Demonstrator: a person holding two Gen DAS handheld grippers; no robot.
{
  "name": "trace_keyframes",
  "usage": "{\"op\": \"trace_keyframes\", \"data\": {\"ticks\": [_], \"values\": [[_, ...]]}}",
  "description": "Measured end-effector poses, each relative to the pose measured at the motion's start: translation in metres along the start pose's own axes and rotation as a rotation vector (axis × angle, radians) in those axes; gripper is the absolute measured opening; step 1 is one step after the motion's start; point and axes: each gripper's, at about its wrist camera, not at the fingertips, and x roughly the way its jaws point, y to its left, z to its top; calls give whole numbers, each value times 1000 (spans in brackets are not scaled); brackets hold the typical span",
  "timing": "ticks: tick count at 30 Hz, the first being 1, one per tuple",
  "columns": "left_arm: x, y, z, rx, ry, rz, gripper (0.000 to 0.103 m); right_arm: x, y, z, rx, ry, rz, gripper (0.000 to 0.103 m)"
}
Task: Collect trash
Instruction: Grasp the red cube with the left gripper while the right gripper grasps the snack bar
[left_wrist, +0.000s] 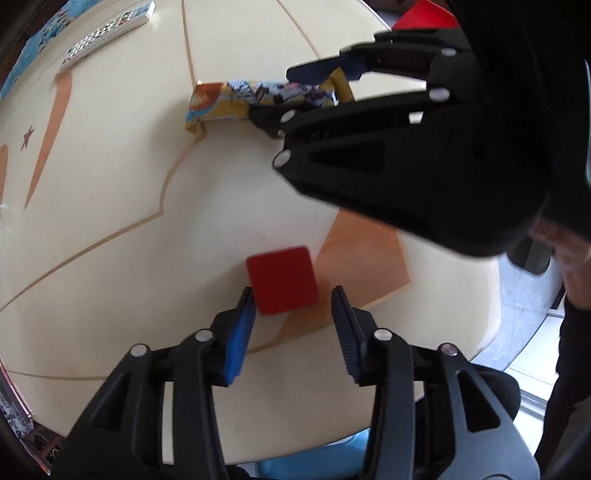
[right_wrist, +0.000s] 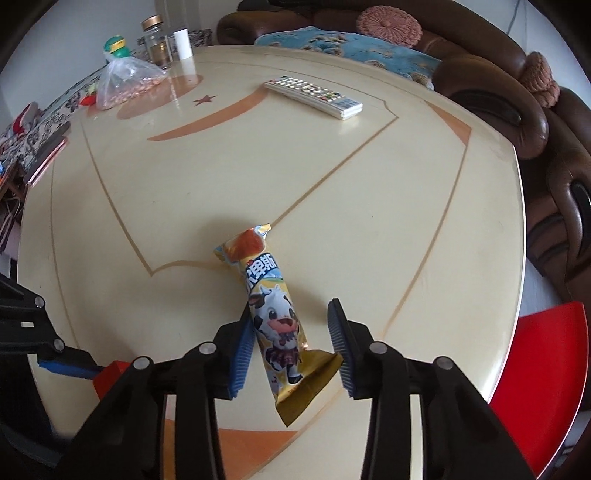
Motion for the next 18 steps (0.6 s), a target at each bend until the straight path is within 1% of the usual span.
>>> {"op": "trace_keyframes", "data": {"ticks": [1, 2, 5, 7, 8, 9, 10, 11, 12, 14, 16, 18], "values": [[0, 0, 2, -2, -2, 6, 45, 0, -1, 0, 10, 0, 6, 39], [0, 2, 3, -6, -3, 21, 51, 0, -3, 0, 20, 0, 14, 39], [2, 0, 8, -4, -9, 14, 52, -1, -4, -2, 35, -4, 18, 37], [1, -2, 9, -14, -17, 34, 52, -2, -5, -3, 45, -13, 14, 36], [1, -3, 10, -13, -23, 45, 45, -2, -6, -3, 53, -17, 13, 35], [0, -7, 9, -11, -29, 62, 34, -3, -7, -4, 62, -23, 6, 31], [0, -10, 9, -15, -28, 69, 32, -3, -7, -5, 66, -25, 0, 27], [2, -18, 14, -20, -26, 66, 32, -3, -8, -5, 70, -27, -6, 25], [1, -19, 15, -21, -26, 63, 32, -4, -10, -6, 82, -29, -8, 22], [1, -21, 15, -20, -29, 64, 31, -4, -12, -7, 96, -28, -5, 21], [-1, -19, 16, -24, -33, 66, 31, -5, -10, -9, 99, -30, -27, 21], [-2, -28, 17, -31, -39, 65, 31, -6, -8, -12, 111, -31, -45, 21]]}}
